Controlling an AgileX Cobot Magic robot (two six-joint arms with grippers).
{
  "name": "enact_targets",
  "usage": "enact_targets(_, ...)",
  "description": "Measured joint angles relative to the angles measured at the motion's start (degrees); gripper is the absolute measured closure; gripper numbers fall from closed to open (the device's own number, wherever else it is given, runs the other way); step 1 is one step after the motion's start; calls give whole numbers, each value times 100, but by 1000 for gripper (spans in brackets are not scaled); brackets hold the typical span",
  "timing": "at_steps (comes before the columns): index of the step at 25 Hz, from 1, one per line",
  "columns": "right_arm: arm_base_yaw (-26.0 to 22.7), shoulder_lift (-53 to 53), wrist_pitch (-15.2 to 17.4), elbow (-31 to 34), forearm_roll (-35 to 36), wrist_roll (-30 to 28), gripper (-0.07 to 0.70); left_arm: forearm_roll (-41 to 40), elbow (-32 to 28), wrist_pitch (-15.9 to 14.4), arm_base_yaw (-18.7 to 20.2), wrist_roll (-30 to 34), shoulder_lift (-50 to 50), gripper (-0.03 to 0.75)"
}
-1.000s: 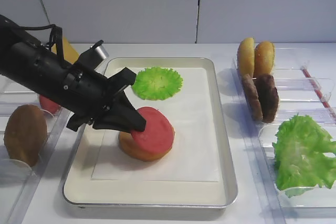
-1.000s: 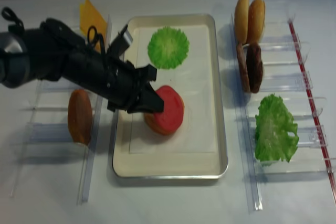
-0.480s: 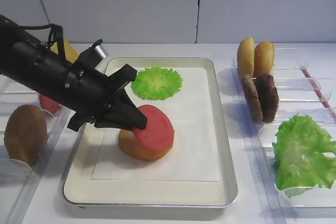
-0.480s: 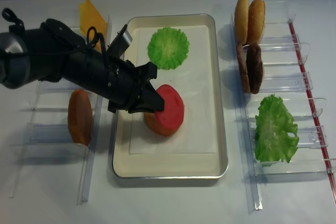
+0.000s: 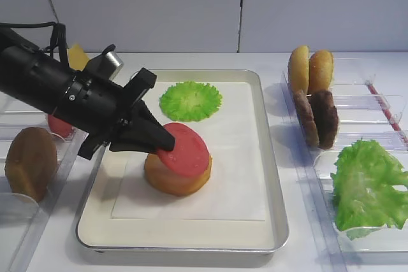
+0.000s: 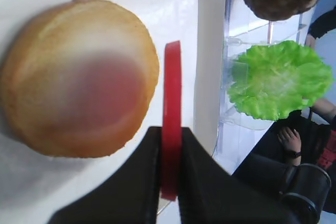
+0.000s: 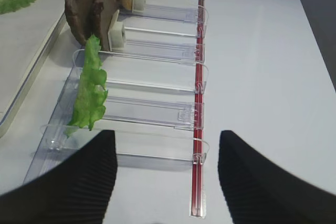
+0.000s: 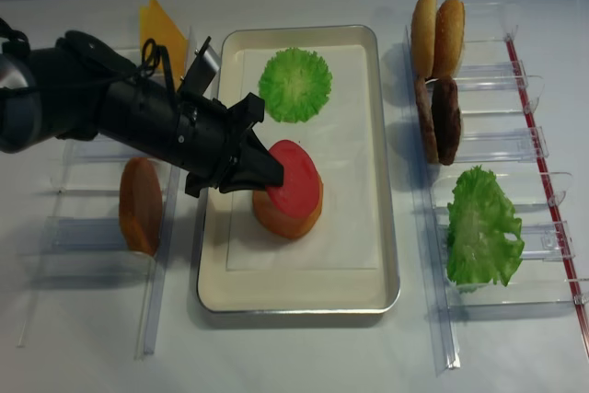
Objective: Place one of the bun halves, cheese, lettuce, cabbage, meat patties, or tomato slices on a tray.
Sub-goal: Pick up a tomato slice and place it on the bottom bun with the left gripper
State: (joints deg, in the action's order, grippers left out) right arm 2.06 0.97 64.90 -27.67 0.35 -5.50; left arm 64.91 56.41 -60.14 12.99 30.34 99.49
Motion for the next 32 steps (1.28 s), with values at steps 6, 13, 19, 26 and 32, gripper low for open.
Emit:
enact_targets(6, 0, 0, 0, 0, 0, 0, 188, 55, 0, -68, 0, 32, 163, 681)
enact_targets(13, 0, 0, 0, 0, 0, 0, 188, 184, 0, 21, -4, 116, 222, 681)
enact_targets(19, 0, 0, 0, 0, 0, 0, 188, 184, 0, 83, -41, 128, 222, 681)
enact_targets(26, 0, 0, 0, 0, 0, 0, 188, 184, 22, -22, -41, 138, 471, 681)
enact_targets(32, 0, 0, 0, 0, 0, 10, 188, 197, 22, -22, -41, 138, 545, 681)
